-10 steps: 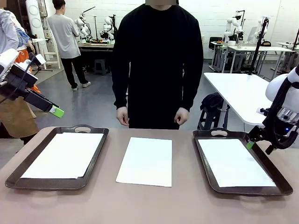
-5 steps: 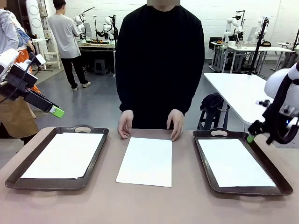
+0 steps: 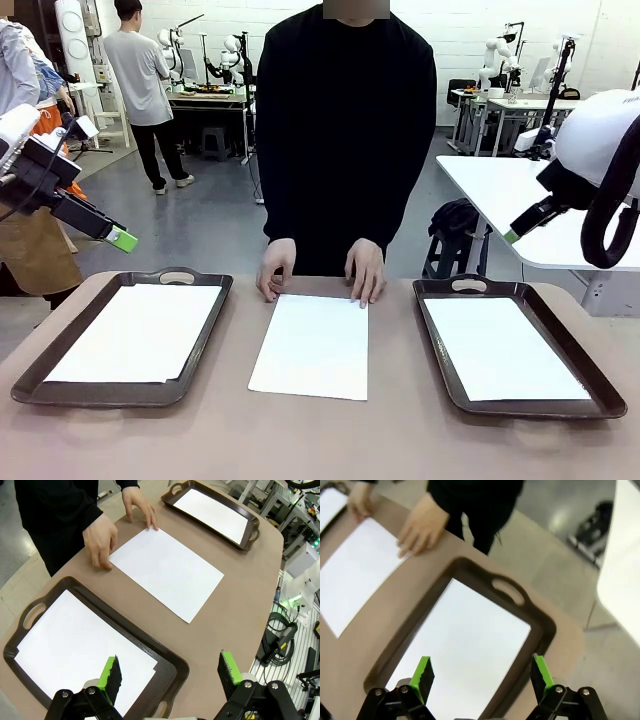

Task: Sort the A4 documents.
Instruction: Receive the A4 Paper.

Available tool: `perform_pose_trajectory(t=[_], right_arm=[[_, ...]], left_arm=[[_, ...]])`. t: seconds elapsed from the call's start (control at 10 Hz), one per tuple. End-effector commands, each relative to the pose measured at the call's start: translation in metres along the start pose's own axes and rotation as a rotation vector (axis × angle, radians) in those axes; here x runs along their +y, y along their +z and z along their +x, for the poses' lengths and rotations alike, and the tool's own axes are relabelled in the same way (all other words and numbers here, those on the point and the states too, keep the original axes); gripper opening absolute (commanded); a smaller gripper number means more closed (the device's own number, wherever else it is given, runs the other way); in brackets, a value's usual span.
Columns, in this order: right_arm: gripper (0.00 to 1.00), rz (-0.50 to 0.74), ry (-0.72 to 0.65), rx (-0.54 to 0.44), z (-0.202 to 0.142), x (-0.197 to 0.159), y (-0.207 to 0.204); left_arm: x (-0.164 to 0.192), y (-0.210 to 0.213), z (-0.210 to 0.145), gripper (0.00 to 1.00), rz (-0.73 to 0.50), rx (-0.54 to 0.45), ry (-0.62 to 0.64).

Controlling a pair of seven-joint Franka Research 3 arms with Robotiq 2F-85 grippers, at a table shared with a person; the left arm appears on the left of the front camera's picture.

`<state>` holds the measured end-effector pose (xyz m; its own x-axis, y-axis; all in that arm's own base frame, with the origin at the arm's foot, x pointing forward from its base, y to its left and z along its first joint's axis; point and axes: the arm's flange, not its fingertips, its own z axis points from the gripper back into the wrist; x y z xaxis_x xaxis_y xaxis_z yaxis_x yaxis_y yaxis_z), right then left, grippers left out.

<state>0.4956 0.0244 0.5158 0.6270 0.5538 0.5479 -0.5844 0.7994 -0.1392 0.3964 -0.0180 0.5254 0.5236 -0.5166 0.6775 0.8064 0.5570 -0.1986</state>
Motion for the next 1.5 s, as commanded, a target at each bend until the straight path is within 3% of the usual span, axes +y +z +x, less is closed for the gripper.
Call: perform_pose_trajectory(t=[0.0,0.3,0.6,1.4], right_arm=[[1.0,0.118,0.135,-0.123,-0.017,-0.001,0.006],[1.0,0.304,0.22,-0.227,-0.002,-0.012,0.025],[1.0,0.566,0.177,-0.247,-0.009,-0.019,0.015],[1.0,0.584,0.144,-0.224,-0.021,-0.019,0.01]], left_arm=[[0.001,-0.001,-0.002,1.0,-0.014,-0.02,-0.007],[0.001,-0.001,-0.002,1.0,-0.014,-0.02,-0.007],[0.001,-0.001,-0.002,1.0,-0.014,-0.02,-0.007],[0.001,-0.001,-0.002,1.0,-0.014,-0.02,-0.007]])
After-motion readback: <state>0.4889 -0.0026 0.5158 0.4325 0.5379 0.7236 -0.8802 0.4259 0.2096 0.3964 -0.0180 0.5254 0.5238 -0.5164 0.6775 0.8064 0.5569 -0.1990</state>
